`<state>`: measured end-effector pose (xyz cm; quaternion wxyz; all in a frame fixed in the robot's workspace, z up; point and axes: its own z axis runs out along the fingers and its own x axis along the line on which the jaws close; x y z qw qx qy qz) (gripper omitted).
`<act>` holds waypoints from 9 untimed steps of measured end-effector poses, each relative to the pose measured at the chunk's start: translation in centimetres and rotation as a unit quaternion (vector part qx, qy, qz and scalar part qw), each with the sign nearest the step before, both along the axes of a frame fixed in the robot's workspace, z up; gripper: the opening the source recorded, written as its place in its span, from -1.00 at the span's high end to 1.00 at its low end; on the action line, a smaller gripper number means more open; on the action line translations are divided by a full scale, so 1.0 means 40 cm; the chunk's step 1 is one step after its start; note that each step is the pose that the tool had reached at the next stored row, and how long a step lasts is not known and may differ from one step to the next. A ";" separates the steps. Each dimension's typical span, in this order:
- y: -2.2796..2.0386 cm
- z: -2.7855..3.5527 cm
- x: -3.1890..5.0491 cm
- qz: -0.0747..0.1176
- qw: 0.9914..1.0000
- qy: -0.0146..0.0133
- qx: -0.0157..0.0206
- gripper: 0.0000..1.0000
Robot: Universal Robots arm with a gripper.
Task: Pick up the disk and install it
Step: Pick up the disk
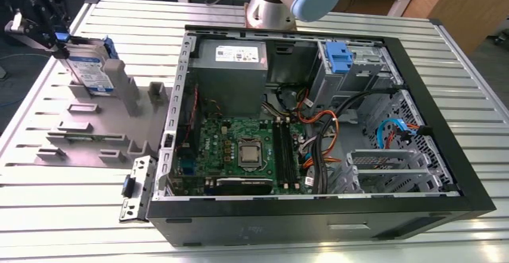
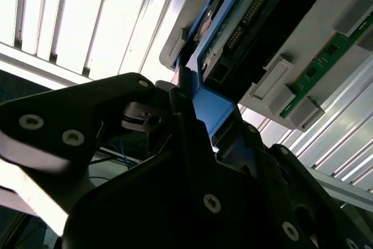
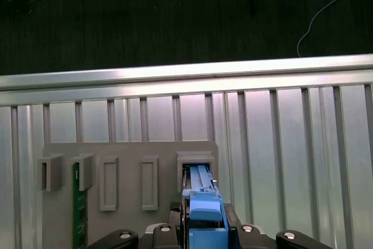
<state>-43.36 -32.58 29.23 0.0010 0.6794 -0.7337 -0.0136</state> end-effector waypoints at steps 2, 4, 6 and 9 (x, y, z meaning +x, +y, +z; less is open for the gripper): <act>0.000 0.000 0.000 0.000 1.000 0.000 0.000 0.27; 0.000 0.000 0.000 0.000 1.000 0.000 0.000 0.27; 0.000 0.000 0.000 0.003 1.000 0.000 0.000 0.27; -0.001 0.000 0.000 0.018 1.000 0.000 0.000 0.27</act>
